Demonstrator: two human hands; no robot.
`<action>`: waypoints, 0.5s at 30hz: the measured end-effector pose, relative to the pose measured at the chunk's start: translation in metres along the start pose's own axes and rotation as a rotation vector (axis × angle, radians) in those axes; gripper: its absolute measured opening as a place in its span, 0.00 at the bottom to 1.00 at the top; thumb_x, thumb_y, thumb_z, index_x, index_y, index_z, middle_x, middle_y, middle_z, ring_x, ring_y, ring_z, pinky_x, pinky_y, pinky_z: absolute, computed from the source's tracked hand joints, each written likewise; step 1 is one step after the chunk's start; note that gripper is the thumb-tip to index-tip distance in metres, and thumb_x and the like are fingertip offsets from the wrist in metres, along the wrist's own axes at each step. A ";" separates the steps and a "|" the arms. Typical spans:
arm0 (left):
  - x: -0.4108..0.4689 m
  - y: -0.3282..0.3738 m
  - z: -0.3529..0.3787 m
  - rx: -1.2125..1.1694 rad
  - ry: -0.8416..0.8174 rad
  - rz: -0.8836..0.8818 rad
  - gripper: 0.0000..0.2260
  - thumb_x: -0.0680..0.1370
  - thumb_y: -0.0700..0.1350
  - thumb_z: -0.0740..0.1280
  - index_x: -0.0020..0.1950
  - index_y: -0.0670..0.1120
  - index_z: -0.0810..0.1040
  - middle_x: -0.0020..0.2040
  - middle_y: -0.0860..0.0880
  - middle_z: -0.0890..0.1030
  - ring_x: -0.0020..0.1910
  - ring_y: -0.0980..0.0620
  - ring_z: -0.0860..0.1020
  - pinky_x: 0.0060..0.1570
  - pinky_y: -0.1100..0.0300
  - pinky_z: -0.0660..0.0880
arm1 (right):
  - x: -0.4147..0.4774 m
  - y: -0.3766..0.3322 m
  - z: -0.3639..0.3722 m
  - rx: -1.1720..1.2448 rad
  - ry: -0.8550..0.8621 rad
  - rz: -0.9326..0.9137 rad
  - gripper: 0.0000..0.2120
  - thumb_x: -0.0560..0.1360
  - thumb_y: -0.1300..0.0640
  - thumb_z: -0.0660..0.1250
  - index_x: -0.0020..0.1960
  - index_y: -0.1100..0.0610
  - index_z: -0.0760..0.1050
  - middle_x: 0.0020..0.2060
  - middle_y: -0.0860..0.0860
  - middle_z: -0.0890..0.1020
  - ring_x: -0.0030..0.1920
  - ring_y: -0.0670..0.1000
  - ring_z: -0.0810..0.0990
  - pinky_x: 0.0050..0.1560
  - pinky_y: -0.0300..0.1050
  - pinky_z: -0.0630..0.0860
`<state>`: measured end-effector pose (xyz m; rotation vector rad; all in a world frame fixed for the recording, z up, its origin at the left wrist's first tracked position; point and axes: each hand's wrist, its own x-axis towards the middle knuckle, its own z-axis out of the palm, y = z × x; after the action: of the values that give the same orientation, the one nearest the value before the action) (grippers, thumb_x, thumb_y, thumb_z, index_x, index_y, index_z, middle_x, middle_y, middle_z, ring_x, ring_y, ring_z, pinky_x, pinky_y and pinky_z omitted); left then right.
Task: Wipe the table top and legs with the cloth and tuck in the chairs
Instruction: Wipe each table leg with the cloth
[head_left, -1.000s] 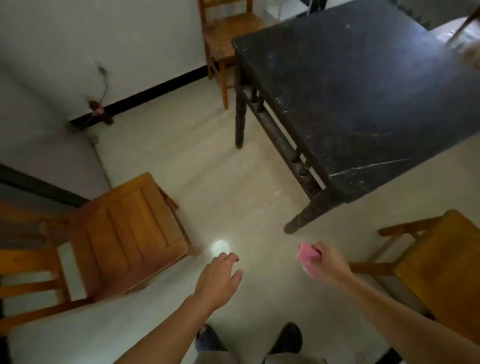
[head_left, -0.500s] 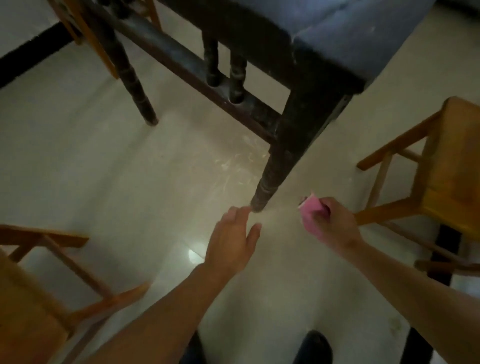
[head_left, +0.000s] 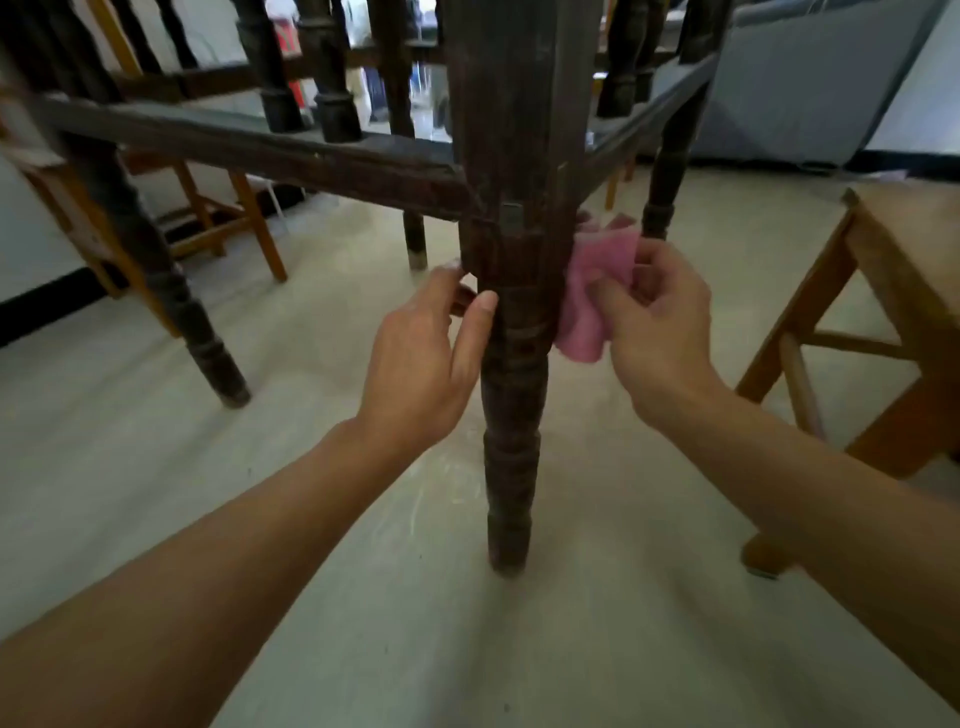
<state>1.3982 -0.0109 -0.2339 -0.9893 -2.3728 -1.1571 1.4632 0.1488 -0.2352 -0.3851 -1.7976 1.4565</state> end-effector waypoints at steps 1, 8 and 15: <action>-0.001 -0.001 0.001 -0.003 0.027 0.026 0.17 0.82 0.51 0.57 0.68 0.46 0.70 0.48 0.56 0.76 0.45 0.60 0.74 0.44 0.73 0.68 | -0.012 0.008 -0.001 -0.066 -0.047 -0.162 0.09 0.78 0.58 0.66 0.57 0.51 0.74 0.52 0.45 0.79 0.51 0.42 0.80 0.45 0.35 0.79; -0.009 0.010 -0.009 -0.083 -0.050 -0.056 0.17 0.81 0.50 0.59 0.69 0.48 0.71 0.49 0.55 0.77 0.45 0.59 0.77 0.41 0.73 0.70 | -0.036 0.058 -0.052 -0.680 -0.491 -0.279 0.08 0.77 0.57 0.67 0.54 0.48 0.75 0.50 0.45 0.77 0.50 0.47 0.79 0.51 0.40 0.78; -0.016 0.009 -0.014 -0.094 -0.055 -0.031 0.17 0.82 0.48 0.59 0.69 0.46 0.71 0.53 0.51 0.80 0.46 0.57 0.79 0.47 0.61 0.78 | -0.052 0.019 0.001 -0.307 -0.212 -0.292 0.11 0.78 0.60 0.65 0.58 0.48 0.72 0.48 0.40 0.75 0.49 0.41 0.78 0.46 0.37 0.78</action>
<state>1.4158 -0.0249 -0.2293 -1.0306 -2.4041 -1.2787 1.4919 0.1197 -0.2720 -0.1131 -2.1537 1.0521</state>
